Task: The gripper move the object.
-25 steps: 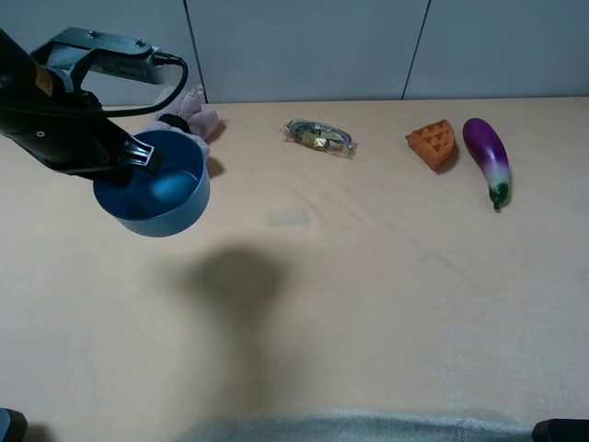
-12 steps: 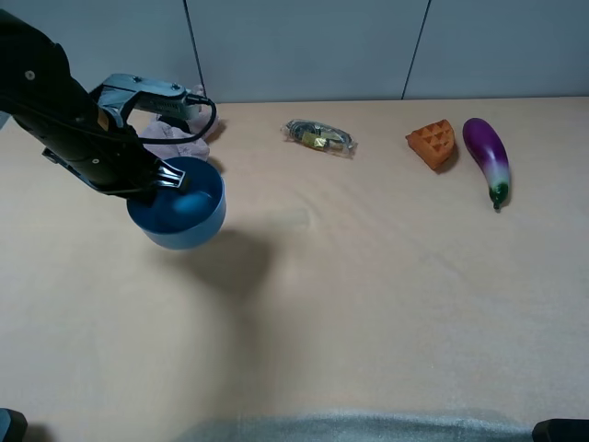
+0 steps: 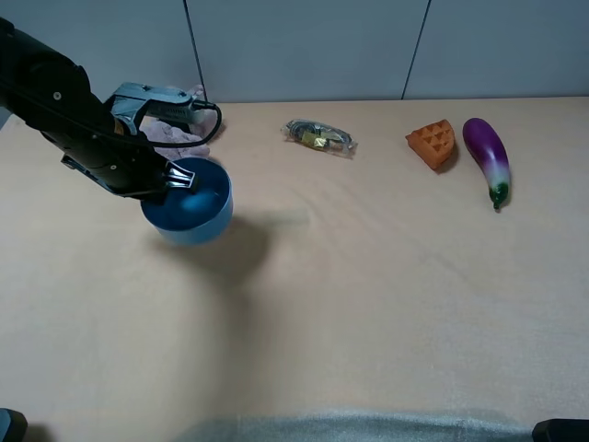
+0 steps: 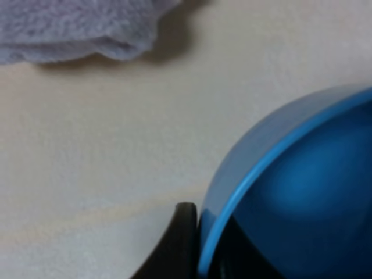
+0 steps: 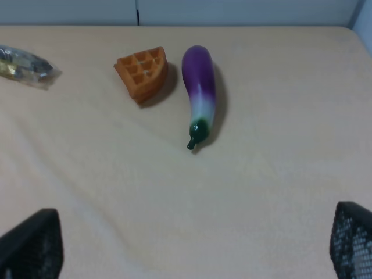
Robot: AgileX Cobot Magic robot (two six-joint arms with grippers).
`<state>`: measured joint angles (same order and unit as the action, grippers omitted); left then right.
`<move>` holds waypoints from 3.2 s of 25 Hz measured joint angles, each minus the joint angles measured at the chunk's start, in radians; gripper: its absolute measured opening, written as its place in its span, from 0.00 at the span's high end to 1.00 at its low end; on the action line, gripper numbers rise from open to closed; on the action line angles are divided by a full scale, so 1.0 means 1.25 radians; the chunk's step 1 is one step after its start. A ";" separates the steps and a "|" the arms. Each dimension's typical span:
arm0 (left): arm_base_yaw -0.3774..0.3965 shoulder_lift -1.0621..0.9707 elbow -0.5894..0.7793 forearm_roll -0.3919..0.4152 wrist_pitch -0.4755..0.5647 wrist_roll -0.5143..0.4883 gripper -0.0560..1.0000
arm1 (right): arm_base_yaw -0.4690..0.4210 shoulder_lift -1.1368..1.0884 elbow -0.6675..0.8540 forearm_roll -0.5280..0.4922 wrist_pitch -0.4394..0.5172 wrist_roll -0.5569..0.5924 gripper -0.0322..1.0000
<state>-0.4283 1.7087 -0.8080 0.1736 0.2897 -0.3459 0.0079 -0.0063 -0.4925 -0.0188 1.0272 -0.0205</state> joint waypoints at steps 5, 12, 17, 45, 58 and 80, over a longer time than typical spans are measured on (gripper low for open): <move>0.017 0.024 0.000 0.002 -0.027 -0.002 0.94 | 0.000 0.000 0.000 0.000 0.000 0.000 0.30; 0.018 0.055 -0.001 0.002 -0.064 -0.021 0.92 | 0.000 0.000 0.000 0.000 0.000 0.000 0.30; 0.018 0.076 -0.001 0.002 -0.069 -0.032 0.81 | 0.000 0.000 0.000 0.000 0.000 0.000 0.30; 0.018 0.005 -0.001 0.002 -0.014 -0.036 0.23 | 0.000 0.000 0.000 0.000 0.000 0.000 0.30; 0.018 -0.207 -0.001 0.002 0.178 -0.037 0.11 | 0.000 0.000 0.000 0.000 0.000 0.000 0.30; 0.018 -0.668 -0.001 -0.013 0.590 -0.028 0.01 | 0.000 0.000 0.000 0.000 0.000 0.000 0.30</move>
<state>-0.4054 0.8738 -0.8089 0.1571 1.0272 -0.3815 0.0079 -0.0063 -0.4925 -0.0188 1.0272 -0.0205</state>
